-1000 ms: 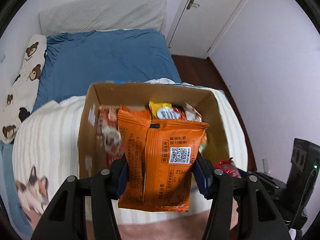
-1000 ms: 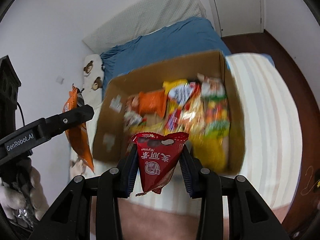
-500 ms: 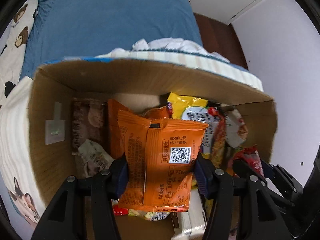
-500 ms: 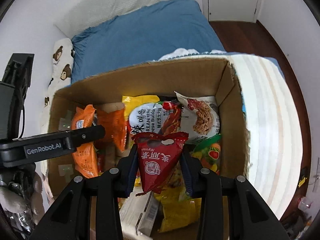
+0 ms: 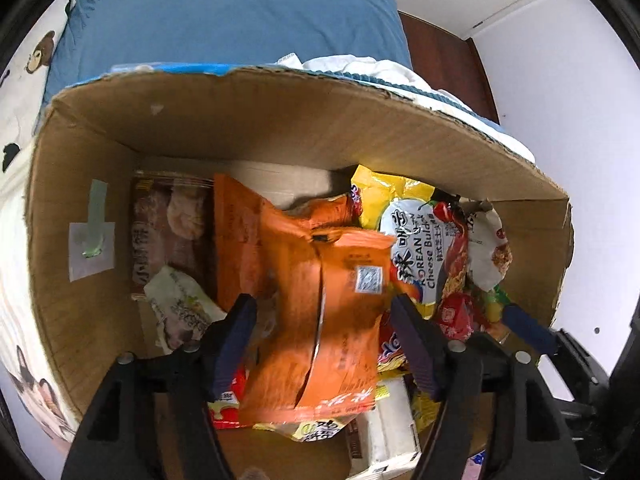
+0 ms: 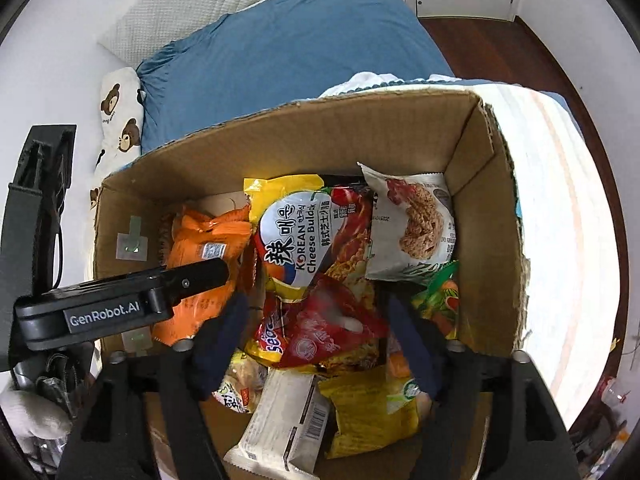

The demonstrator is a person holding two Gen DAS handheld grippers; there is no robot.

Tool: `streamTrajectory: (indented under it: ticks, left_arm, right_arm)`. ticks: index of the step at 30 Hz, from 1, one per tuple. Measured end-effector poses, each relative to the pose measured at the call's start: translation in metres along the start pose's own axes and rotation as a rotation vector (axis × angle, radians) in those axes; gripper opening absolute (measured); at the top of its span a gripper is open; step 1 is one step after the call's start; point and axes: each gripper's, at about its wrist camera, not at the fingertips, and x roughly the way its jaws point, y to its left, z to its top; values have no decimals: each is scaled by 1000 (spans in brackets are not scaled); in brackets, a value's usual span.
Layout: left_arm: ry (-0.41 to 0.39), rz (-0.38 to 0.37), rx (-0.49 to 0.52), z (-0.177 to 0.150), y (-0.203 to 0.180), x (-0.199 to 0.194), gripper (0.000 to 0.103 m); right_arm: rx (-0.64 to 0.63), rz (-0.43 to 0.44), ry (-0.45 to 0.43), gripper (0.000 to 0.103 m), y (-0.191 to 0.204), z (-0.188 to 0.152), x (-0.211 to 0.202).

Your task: Organize snacks

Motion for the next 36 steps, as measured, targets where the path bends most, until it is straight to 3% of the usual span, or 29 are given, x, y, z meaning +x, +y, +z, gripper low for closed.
streamTrajectory:
  ticks: [2, 5, 9, 18, 24, 28, 36]
  left_arm:
    - [-9, 10, 10, -3, 0, -5, 71]
    - [-30, 33, 31, -8, 0, -13, 87]
    - [-40, 56, 46, -16, 2, -23, 96]
    - [-67, 75, 49, -44, 15, -39, 96]
    - [-131, 115, 76, -74, 14, -58, 96]
    - [-216, 125, 86, -99, 11, -76, 96]
    - [-427, 214, 135, -152, -16, -107, 96]
  right_arm:
    - [-7, -14, -2, 79, 4, -3, -3]
    - [-8, -27, -7, 89, 7, -8, -11]
    - [-12, -77, -20, 96, 5, -14, -22]
    - [7, -127, -26, 96, -8, -27, -35]
    - [1, -134, -57, 97, -11, -41, -49]
    - [-11, -128, -96, 97, -11, -60, -63]
    - [-55, -118, -239, 97, -5, -121, -109]
